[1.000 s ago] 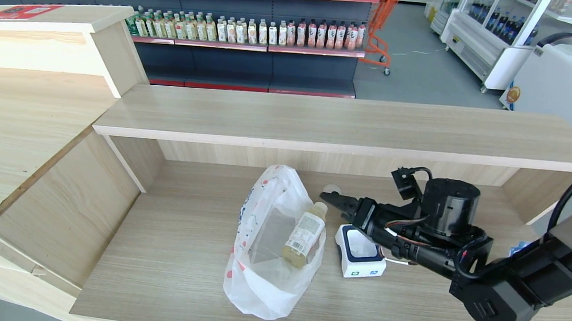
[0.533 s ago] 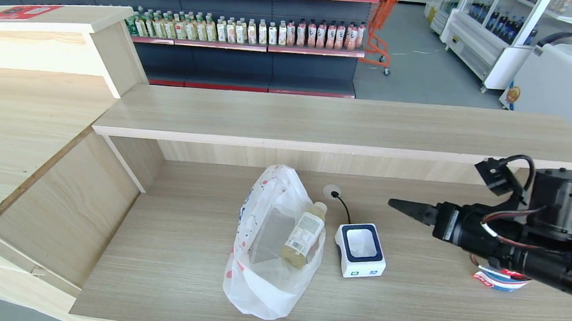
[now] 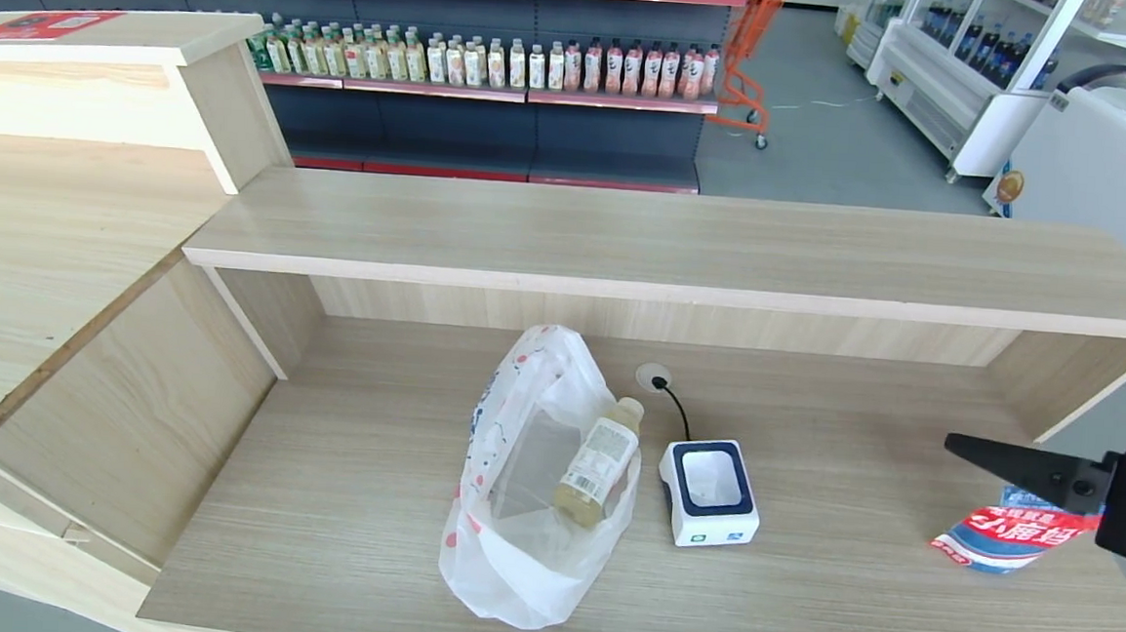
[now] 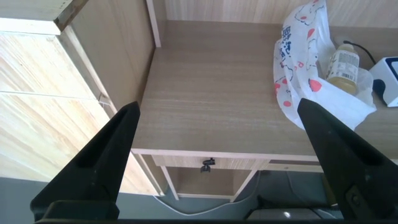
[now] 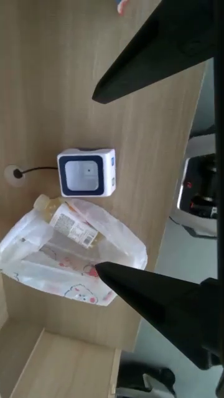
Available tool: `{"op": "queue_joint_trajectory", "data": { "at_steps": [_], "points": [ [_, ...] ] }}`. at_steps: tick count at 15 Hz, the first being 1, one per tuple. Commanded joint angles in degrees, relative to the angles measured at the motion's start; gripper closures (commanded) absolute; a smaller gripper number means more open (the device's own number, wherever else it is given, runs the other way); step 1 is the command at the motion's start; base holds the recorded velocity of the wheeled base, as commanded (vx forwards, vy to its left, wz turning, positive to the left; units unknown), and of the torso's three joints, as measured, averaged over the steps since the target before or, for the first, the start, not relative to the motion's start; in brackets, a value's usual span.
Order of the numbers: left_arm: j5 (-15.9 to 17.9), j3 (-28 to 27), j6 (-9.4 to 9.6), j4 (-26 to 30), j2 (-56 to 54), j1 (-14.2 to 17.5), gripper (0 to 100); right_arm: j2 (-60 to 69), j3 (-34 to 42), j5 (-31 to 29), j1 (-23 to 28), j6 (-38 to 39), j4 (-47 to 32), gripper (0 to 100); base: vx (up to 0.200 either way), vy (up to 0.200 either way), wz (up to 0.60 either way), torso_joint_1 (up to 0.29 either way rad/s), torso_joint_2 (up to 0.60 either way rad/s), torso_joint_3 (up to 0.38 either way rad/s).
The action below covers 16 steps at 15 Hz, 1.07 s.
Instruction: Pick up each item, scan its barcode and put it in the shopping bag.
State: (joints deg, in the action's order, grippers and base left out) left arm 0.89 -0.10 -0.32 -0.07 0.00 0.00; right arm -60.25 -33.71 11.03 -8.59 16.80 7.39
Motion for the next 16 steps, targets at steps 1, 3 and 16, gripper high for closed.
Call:
{"op": "queue_joint_trajectory", "data": {
  "at_steps": [1,3,16],
  "points": [
    [0.0,0.0,-0.03,0.0,0.0,0.0,0,7.2,-0.7,-1.8,2.2,4.1,-2.5,0,0.000,0.000,0.00,0.000,0.00,0.000],
    [0.0,0.0,-0.03,0.0,0.0,0.0,0,8.0,-0.3,-2.1,5.4,5.2,-2.9,0,0.000,0.000,0.00,0.000,0.00,0.000],
    [0.0,0.0,-0.03,0.0,0.0,0.0,0,10.3,-0.4,-2.2,7.6,5.5,-9.1,0,-0.108,-0.108,0.00,0.003,0.00,0.002]
  ]
}}
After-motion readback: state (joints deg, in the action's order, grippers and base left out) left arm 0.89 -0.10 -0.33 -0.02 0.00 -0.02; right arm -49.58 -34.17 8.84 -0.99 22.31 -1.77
